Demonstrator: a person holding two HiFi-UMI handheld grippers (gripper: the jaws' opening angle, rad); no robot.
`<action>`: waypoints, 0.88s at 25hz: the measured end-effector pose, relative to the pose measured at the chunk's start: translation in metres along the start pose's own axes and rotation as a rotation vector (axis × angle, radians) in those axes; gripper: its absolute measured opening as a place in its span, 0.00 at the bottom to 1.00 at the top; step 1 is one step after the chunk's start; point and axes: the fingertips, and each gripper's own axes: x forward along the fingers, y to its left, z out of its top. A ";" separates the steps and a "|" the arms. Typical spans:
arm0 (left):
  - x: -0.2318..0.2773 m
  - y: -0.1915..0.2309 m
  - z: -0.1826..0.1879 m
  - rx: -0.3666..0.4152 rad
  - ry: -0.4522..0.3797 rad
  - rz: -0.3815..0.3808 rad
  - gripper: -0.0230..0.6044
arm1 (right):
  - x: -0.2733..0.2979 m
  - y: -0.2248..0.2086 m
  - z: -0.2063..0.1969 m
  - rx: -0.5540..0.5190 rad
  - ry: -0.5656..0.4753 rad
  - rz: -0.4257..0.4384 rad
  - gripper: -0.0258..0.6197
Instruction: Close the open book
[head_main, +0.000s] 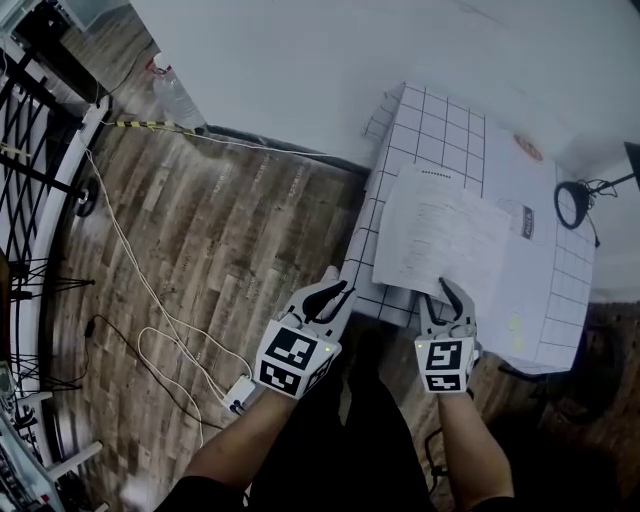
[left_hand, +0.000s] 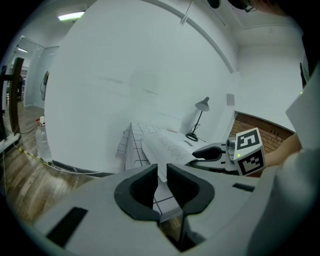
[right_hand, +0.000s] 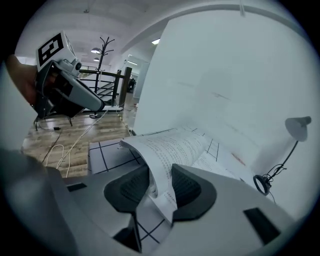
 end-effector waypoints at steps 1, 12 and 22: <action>0.003 -0.004 0.001 0.008 0.007 -0.011 0.14 | -0.001 0.000 -0.001 0.012 0.002 0.002 0.25; 0.051 -0.068 0.012 0.127 0.100 -0.163 0.17 | -0.015 -0.022 -0.036 0.227 0.001 0.029 0.20; 0.082 -0.076 0.005 0.107 0.133 -0.059 0.21 | -0.031 -0.024 -0.013 0.000 -0.103 0.033 0.17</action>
